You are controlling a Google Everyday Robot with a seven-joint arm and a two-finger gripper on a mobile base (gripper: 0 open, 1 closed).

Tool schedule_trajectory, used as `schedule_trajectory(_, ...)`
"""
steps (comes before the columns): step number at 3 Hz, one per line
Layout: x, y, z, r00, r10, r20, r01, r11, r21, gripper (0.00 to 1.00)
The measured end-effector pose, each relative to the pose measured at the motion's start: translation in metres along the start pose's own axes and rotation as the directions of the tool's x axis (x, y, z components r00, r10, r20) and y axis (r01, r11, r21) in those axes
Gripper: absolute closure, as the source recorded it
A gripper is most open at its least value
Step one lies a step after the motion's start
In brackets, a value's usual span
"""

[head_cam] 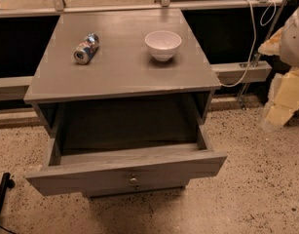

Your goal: Close top drawer

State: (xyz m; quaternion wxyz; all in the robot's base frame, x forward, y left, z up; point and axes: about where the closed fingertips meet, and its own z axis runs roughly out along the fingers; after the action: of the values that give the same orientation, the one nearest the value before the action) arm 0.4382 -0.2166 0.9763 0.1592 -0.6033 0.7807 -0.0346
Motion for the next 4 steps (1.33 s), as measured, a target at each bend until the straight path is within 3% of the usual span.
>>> schedule_trajectory(1, 0.000, 0.000, 0.000, 1.000, 0.000, 0.000, 0.000, 1.0000, 0.000, 0.00)
schedule_trajectory(2, -0.003, 0.009, 0.018, 0.996, -0.026, 0.083, 0.026, 0.9997, -0.002, 0.00)
schedule_trajectory(3, -0.012, 0.036, 0.052, 0.972, -0.073, 0.223, 0.076, 0.9970, -0.008, 0.00)
schedule_trajectory(4, -0.013, 0.075, 0.108, 0.929, -0.074, 0.363, 0.087, 0.9960, -0.020, 0.00)
